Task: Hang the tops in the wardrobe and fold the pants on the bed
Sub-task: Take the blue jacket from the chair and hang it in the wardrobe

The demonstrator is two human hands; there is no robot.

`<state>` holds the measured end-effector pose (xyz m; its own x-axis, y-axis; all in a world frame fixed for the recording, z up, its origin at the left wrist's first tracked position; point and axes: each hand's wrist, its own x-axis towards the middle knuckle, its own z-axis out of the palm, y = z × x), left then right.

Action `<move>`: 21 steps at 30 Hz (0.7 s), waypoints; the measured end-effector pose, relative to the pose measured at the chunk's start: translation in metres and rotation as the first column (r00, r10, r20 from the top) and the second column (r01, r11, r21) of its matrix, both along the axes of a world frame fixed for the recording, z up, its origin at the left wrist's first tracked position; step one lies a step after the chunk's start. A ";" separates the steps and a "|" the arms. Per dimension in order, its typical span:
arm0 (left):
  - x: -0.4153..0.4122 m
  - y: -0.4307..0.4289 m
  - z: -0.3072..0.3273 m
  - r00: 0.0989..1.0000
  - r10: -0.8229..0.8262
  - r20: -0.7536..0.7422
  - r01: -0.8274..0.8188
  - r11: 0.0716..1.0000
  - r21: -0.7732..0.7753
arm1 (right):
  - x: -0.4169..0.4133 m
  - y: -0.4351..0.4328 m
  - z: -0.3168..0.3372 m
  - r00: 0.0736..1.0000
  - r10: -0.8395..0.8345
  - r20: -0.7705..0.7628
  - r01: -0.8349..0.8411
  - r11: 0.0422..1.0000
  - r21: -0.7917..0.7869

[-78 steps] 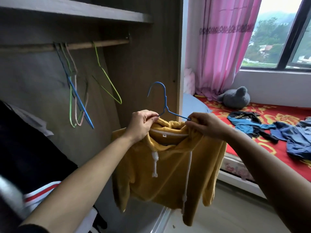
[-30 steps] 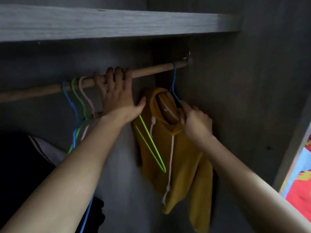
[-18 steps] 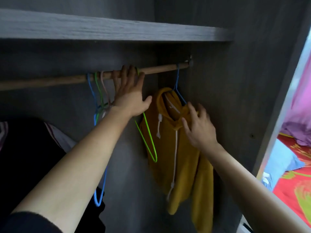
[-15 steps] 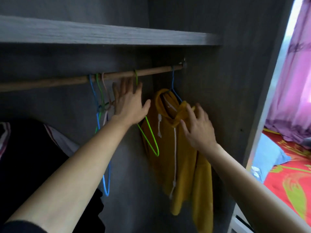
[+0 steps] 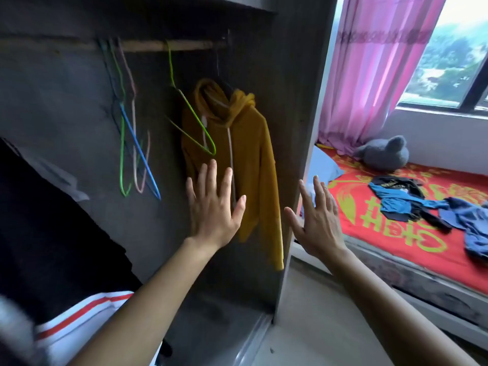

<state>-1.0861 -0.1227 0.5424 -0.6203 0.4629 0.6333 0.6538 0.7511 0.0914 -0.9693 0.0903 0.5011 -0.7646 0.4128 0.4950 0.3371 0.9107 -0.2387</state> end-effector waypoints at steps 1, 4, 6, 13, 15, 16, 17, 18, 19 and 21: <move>0.014 -0.001 -0.015 0.999 -0.020 0.033 0.019 1.000 0.007 | 0.021 -0.004 -0.012 0.999 -0.023 0.037 0.023 1.000 0.006; 0.056 -0.006 -0.051 0.988 -0.075 0.134 0.080 0.996 -0.033 | 0.078 -0.015 -0.040 0.986 -0.089 0.140 0.089 0.996 0.012; 0.080 -0.008 -0.064 0.979 -0.108 0.174 0.123 0.990 -0.076 | 0.111 -0.024 -0.048 0.975 -0.130 0.182 0.132 0.991 0.003; 0.157 0.004 -0.049 0.954 -0.250 0.164 0.267 0.960 -0.089 | 0.217 -0.044 -0.036 0.961 -0.242 0.130 0.247 0.969 -0.019; 0.183 0.015 -0.038 0.943 -0.302 0.139 0.315 0.946 -0.079 | 0.252 -0.040 -0.029 0.955 -0.275 0.108 0.277 0.961 -0.006; 0.199 0.021 -0.033 0.936 -0.330 0.125 0.340 0.938 -0.071 | 0.272 -0.037 -0.026 0.952 -0.291 0.100 0.292 0.957 0.007; 0.217 0.028 -0.029 0.926 -0.359 0.116 0.367 0.928 -0.064 | 0.296 -0.035 -0.024 0.946 -0.310 0.091 0.310 0.951 0.018; 0.238 0.034 -0.026 0.914 -0.389 0.111 0.397 0.916 -0.059 | 0.322 -0.033 -0.023 0.939 -0.335 0.078 0.334 0.942 0.021; 0.261 0.039 -0.024 0.900 -0.423 0.106 0.430 0.901 -0.053 | 0.351 -0.032 -0.023 0.930 -0.363 0.062 0.363 0.932 0.014; 0.314 0.050 -0.027 0.862 -0.496 0.107 0.503 0.863 -0.050 | 0.416 -0.033 -0.027 0.900 -0.435 0.037 0.435 0.900 -0.011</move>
<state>-0.7725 -0.0724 0.5157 -0.3439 0.7685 0.5396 0.9352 0.3322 0.1229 -0.5533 0.0578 0.4737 -0.5224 0.7170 0.4615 0.7066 0.6670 -0.2363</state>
